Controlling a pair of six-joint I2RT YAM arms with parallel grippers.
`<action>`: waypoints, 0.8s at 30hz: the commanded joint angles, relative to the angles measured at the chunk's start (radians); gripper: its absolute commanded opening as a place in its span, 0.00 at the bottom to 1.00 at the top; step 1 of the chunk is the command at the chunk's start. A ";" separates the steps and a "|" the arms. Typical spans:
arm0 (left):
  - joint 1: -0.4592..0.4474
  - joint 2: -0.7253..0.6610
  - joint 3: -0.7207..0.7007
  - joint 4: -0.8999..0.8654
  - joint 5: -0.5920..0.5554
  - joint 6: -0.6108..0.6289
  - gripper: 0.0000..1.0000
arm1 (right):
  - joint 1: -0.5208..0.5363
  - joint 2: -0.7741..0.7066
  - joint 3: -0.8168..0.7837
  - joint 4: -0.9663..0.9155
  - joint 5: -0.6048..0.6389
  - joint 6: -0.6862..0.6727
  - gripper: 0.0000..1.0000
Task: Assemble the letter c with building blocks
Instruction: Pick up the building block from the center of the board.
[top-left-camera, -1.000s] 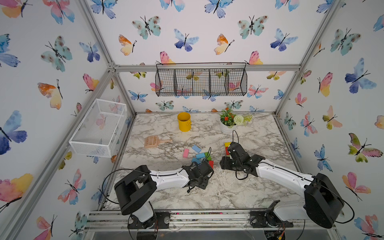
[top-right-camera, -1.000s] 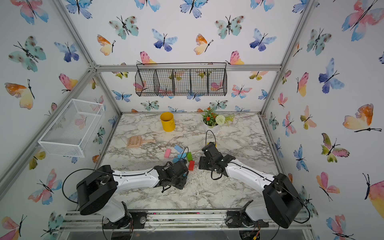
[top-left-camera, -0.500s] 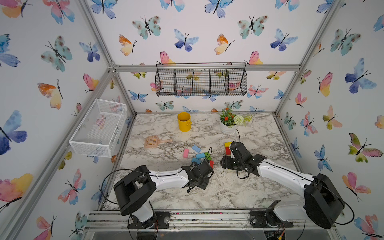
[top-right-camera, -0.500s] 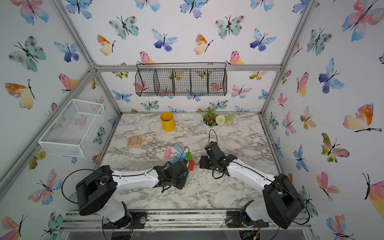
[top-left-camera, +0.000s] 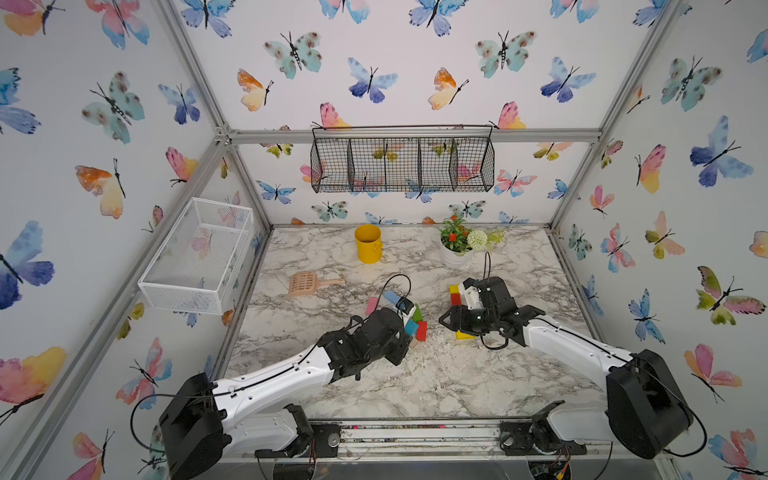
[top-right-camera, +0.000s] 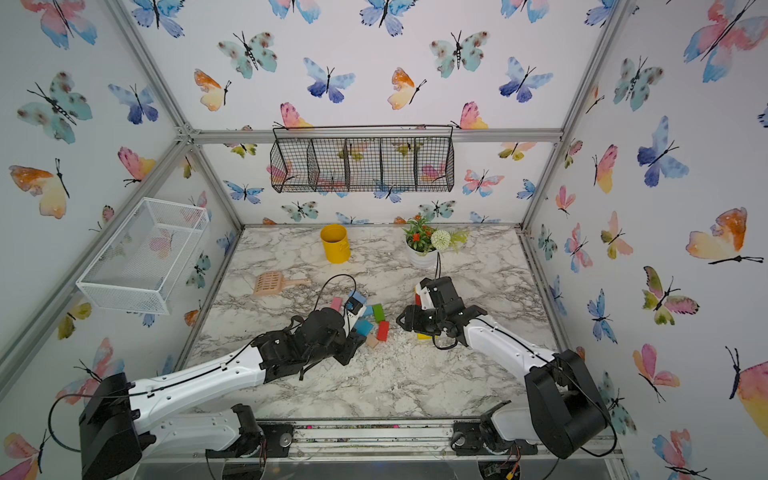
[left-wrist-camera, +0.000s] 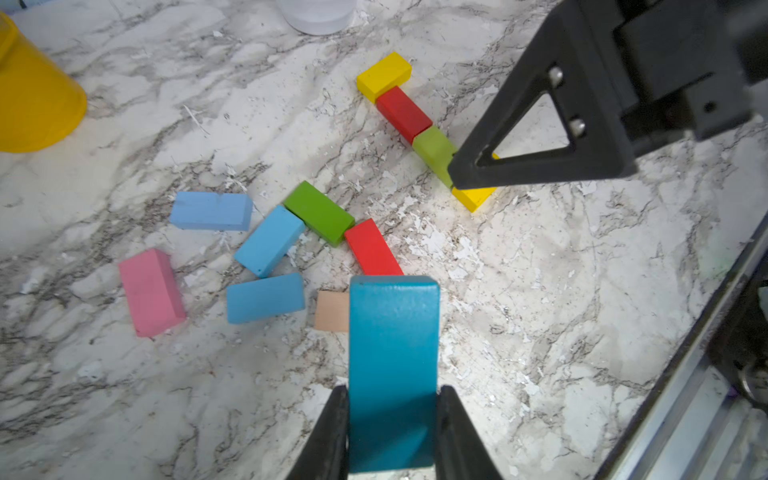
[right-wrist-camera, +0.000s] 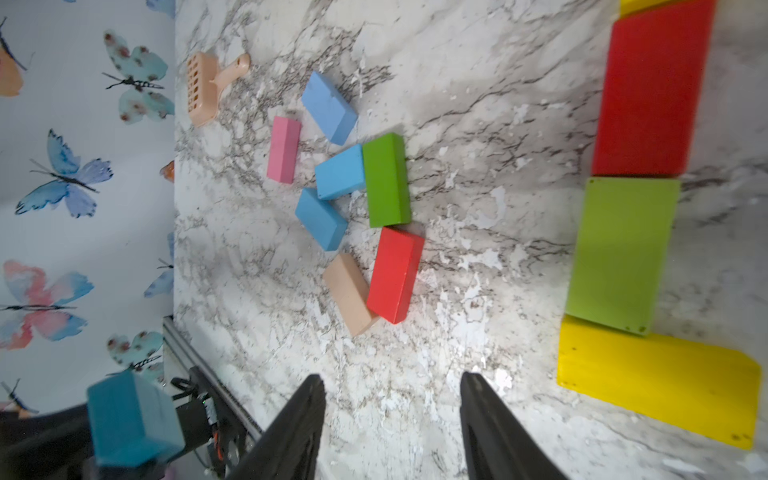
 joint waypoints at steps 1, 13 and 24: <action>0.046 -0.026 0.005 -0.017 0.053 0.145 0.11 | -0.029 0.005 0.059 -0.017 -0.187 -0.051 0.54; 0.068 0.023 0.063 0.006 0.170 0.316 0.07 | -0.037 0.070 0.195 -0.147 -0.434 -0.223 0.54; 0.067 0.088 0.112 0.039 0.217 0.341 0.05 | -0.037 0.080 0.184 -0.174 -0.533 -0.241 0.48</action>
